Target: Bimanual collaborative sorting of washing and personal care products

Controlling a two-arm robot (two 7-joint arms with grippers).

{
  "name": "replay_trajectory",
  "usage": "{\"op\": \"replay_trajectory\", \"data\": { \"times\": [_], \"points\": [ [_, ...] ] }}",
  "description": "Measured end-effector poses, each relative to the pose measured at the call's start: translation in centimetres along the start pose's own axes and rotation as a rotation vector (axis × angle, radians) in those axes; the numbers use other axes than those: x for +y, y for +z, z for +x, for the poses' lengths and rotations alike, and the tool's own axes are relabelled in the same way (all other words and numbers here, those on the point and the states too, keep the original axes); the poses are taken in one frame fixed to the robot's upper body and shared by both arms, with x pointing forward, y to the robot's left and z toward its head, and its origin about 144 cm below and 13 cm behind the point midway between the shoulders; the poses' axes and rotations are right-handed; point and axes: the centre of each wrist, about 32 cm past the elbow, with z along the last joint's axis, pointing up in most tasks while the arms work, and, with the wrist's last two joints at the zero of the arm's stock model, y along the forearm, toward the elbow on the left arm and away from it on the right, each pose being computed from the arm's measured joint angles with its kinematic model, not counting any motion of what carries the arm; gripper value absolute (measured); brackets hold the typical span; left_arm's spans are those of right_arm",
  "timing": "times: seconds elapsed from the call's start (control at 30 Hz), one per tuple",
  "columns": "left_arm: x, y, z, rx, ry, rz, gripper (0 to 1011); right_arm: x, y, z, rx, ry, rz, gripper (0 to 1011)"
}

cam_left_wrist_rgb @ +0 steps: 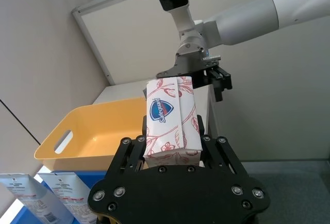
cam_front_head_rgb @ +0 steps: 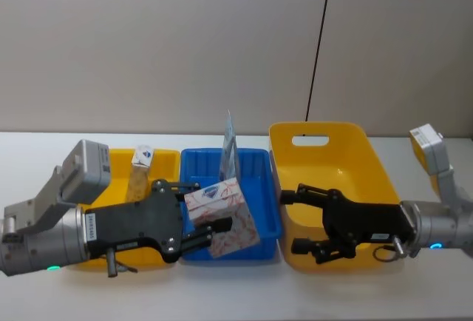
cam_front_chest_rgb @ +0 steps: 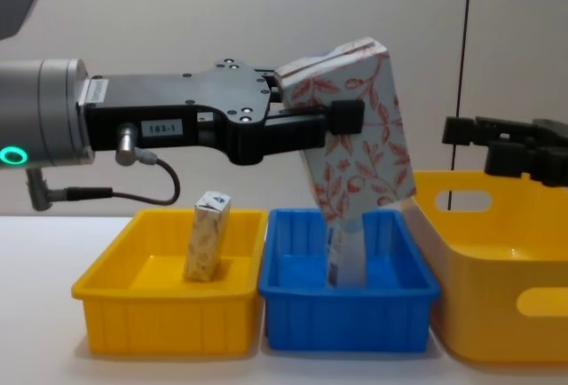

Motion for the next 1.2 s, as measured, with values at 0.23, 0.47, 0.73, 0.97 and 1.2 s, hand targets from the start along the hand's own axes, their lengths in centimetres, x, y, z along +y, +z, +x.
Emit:
{"op": "replay_trajectory", "data": {
  "times": [0.23, 0.47, 0.73, 0.97, 1.2],
  "points": [
    [0.0, 0.0, 0.0, 0.0, 0.0, 0.0, 383, 0.7, -0.2, 0.5, 0.007, 0.061, -0.007, 1000],
    [0.0, 0.0, 0.0, 0.0, 0.0, 0.0, 383, 1.7, -0.4, 0.2, 0.004, 0.077, -0.004, 1000],
    [0.0, 0.0, 0.0, 0.0, 0.0, 0.0, 383, 2.6, -0.8, -0.4, -0.002, 0.056, 0.008, 1000],
    [0.0, 0.0, 0.0, 0.0, 0.0, 0.0, 383, 3.1, -0.9, -0.7, -0.021, 0.023, 0.024, 1000],
    [0.0, 0.0, 0.0, 0.0, 0.0, 0.0, 383, 3.1, -0.6, -0.6, -0.045, -0.012, 0.045, 1000]
  ]
}}
